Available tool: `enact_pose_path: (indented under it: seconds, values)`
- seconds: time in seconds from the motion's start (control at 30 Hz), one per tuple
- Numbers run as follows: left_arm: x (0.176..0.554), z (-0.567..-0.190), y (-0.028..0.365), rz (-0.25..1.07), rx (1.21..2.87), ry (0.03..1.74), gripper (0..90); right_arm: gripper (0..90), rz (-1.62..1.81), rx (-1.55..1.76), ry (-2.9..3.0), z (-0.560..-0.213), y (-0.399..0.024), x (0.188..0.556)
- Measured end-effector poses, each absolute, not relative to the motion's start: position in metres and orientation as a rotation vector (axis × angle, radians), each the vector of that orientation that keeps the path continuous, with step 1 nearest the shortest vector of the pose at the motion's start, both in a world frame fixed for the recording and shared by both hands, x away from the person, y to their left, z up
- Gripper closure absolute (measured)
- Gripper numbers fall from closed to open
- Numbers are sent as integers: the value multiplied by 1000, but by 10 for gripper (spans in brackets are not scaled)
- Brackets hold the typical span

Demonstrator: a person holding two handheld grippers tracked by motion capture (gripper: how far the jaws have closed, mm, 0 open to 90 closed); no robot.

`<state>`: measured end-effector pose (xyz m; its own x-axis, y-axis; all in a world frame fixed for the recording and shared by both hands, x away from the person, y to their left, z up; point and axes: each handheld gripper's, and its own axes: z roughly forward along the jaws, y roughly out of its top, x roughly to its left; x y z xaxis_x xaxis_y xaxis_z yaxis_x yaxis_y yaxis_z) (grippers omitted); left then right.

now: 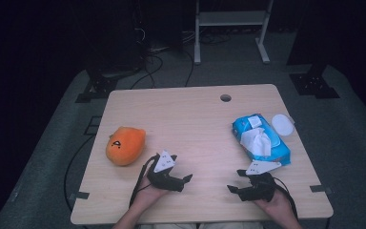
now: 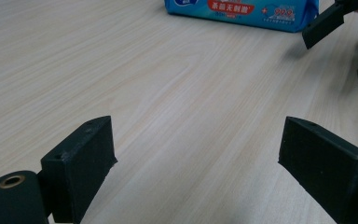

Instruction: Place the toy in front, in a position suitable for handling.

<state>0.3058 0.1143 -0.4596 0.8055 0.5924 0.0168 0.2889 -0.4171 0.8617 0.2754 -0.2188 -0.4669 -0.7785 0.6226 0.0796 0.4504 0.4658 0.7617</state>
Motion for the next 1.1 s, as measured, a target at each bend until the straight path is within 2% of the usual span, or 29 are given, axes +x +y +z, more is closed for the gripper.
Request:
enact_pose_path:
  seconds: [0.4,0.63,1.1]
  values:
    - [305,-439,123,439,1955,673,102,277,1207,936,2503,-468,-220,274]
    - [307,-423,142,464,1875,713,96,277,1201,943,2505,-469,-219,275]
    - [312,-394,191,594,1734,806,95,277,1195,939,2514,-470,-218,275]
